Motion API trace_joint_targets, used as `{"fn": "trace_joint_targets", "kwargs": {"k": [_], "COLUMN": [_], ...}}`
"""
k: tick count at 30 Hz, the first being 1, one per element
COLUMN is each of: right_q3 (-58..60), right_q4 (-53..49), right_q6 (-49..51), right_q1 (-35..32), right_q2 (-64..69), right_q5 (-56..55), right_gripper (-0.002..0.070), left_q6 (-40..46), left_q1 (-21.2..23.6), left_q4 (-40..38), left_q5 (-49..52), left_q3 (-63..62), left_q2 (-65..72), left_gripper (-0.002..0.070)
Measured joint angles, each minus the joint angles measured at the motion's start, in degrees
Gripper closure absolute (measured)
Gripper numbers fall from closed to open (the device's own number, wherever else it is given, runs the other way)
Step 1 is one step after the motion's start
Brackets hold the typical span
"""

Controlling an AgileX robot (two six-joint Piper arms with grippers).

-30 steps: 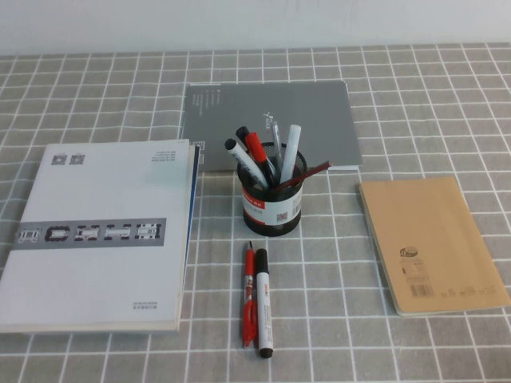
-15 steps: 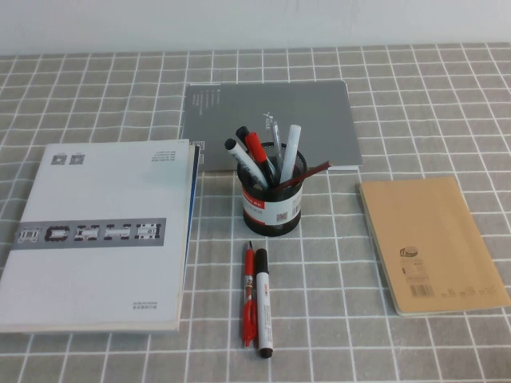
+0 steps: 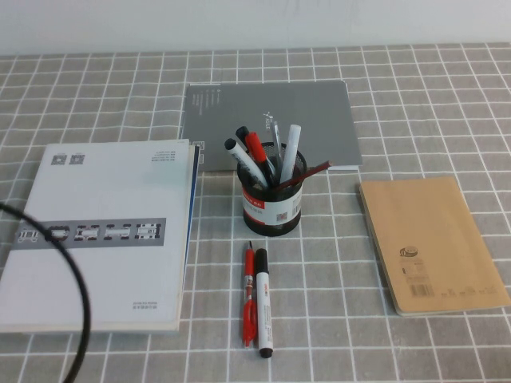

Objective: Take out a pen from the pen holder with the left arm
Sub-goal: 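Take a marker out of the pen holder and lay it on the table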

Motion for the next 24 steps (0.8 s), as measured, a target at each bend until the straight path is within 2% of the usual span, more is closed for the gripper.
{"fn": "trace_joint_targets", "kwargs": {"k": [4, 6, 9, 12, 19, 21, 24], "right_q3": [0.0, 0.0, 0.0, 0.0, 0.0, 0.0, 0.0], "right_q4": [0.0, 0.0, 0.0, 0.0, 0.0, 0.0, 0.0], "right_q6": [0.0, 0.0, 0.0, 0.0, 0.0, 0.0, 0.0], "right_q1": [0.0, 0.0, 0.0, 0.0, 0.0, 0.0, 0.0], "right_q2": [0.0, 0.0, 0.0, 0.0, 0.0, 0.0, 0.0], "right_q5": [0.0, 0.0, 0.0, 0.0, 0.0, 0.0, 0.0], "right_gripper": [0.0689, 0.0689, 0.0689, 0.0689, 0.0689, 0.0689, 0.0689], "left_q6": [1.1, 0.6, -1.8, -5.8, -21.9, -26.1, -32.2], "left_q1": [-4.2, -8.4, -15.0, -19.2, -20.9, -20.9, -20.9], "left_q4": [-0.6, 0.5, 4.3, 9.1, 22.0, 25.8, 30.2], "left_q5": [-3.7, -7.9, -15.2, -23.2, -37.2, -42.3, -52.1], "left_q3": [-1.1, -1.1, -1.1, -1.2, -1.2, -1.2, -1.3], "left_q2": [5.9, 8.5, 12.3, 17.7, 31.8, 35.8, 41.3], "left_gripper": [0.0677, 0.0677, 0.0677, 0.0677, 0.0664, 0.0629, 0.0526]}}
